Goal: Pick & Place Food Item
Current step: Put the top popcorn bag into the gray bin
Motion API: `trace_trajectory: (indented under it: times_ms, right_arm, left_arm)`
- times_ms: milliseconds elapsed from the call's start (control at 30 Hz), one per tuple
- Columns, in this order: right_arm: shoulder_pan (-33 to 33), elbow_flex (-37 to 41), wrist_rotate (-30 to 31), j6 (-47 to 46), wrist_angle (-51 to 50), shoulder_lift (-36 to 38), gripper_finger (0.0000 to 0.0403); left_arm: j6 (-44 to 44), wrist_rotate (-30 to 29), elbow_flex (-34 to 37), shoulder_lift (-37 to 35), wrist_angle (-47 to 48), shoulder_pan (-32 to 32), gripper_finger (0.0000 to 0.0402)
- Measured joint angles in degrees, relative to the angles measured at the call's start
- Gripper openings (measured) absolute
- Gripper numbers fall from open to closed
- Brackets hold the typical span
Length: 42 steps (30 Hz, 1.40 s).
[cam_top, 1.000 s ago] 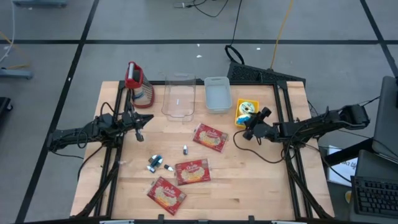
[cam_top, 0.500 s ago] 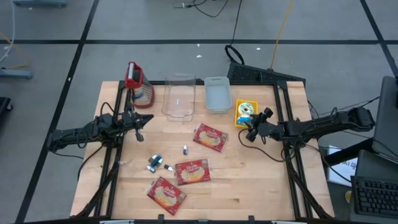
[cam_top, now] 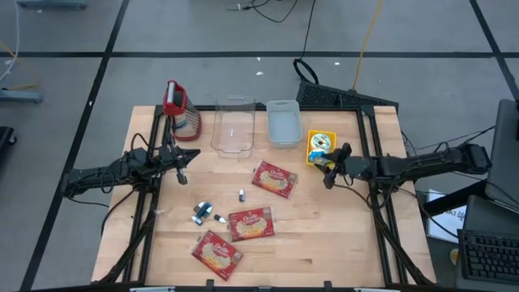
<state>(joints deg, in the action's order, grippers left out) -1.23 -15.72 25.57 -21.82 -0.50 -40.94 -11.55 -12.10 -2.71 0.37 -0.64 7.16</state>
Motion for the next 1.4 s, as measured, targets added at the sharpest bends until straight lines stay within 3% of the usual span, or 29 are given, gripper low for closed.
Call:
trace_trajectory:
  times_ms: [433,633,933,1400]
  right_arm:
    - [-0.7,0.0,-24.2,-8.7,16.8,-0.1,0.0207]
    - [-6.5,0.0,-23.2,-7.3,24.1,-2.7,0.0208]
    - [-14.9,0.0,-12.8,-4.6,37.6,-14.3,0.0208]
    - [-16.5,0.0,-11.9,-2.6,65.9,-37.5,0.0208]
  left_arm:
    - [0.0,0.0,0.0,0.0,0.0,0.0,0.0024]
    - [0.0,0.0,0.0,0.0,0.0,0.0,0.0024]
    - [0.0,0.0,0.0,0.0,0.0,0.0,0.0024]
    - [0.0,0.0,0.0,0.0,0.0,0.0,0.0024]
